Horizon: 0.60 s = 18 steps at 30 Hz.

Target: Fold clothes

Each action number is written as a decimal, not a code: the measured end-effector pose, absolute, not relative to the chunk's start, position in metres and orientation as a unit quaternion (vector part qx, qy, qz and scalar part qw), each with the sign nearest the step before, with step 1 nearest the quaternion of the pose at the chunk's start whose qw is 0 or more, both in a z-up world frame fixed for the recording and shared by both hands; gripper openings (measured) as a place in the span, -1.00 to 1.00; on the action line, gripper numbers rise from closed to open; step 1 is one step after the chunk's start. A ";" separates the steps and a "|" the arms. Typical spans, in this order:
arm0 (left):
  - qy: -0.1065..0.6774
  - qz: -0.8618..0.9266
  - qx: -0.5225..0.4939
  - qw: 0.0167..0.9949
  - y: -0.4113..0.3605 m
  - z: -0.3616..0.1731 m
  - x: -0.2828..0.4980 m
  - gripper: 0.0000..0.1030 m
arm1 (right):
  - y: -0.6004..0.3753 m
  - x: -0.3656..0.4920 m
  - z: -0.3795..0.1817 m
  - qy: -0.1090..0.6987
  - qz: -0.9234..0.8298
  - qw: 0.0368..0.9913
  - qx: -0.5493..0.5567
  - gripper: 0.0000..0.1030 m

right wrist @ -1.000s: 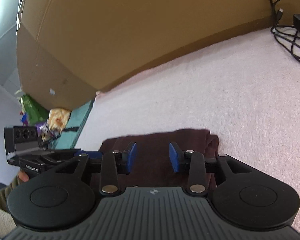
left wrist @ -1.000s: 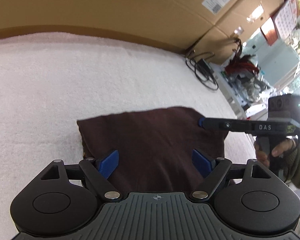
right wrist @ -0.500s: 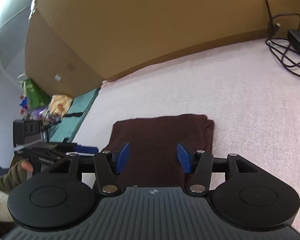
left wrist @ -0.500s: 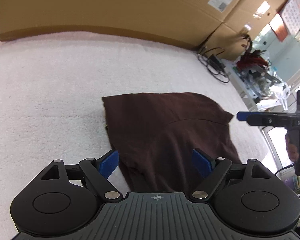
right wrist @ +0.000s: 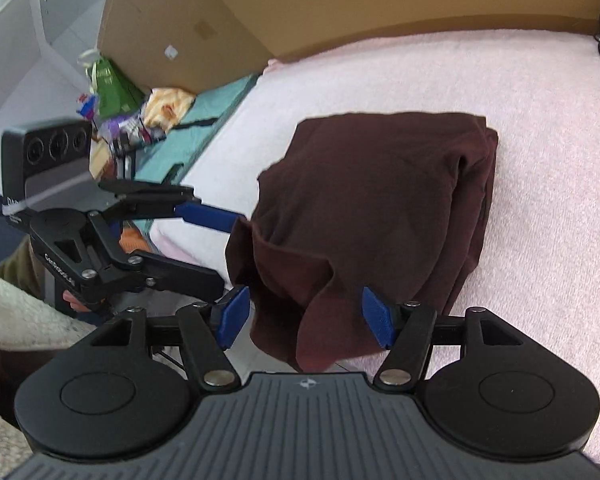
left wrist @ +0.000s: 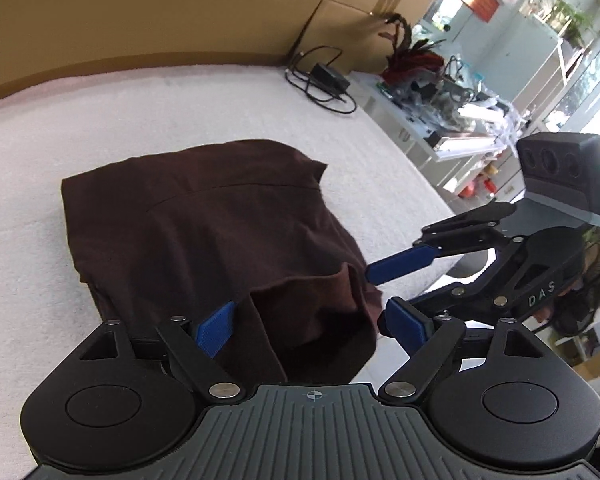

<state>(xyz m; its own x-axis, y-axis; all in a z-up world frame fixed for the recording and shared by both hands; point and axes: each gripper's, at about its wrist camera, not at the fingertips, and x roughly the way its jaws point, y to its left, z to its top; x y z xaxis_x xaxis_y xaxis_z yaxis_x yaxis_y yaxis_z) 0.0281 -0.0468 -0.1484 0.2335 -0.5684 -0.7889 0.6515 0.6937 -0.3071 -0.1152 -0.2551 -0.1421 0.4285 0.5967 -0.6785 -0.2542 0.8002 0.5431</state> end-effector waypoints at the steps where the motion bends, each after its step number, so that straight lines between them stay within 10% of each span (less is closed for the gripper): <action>1: 0.483 -0.372 0.053 0.791 -0.049 -0.151 0.028 0.75 | -0.251 -0.116 -0.144 0.472 0.251 0.827 0.172 0.30; 8: 0.497 -0.293 0.095 0.811 -0.039 -0.166 0.029 0.75 | -0.231 -0.115 -0.151 0.476 0.212 0.846 0.115 0.16; 18: 0.527 -0.232 0.074 0.814 0.001 -0.176 0.038 0.75 | -0.253 -0.122 -0.150 0.508 0.183 0.837 0.089 -0.72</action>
<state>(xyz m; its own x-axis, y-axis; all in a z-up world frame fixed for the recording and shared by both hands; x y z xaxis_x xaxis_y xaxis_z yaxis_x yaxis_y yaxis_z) 0.0377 0.0013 -0.1761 0.3367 -0.3002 -0.8925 0.4567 0.8809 -0.1240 -0.1218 -0.2529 -0.1499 0.4178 0.3965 -0.8175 -0.2155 0.9173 0.3348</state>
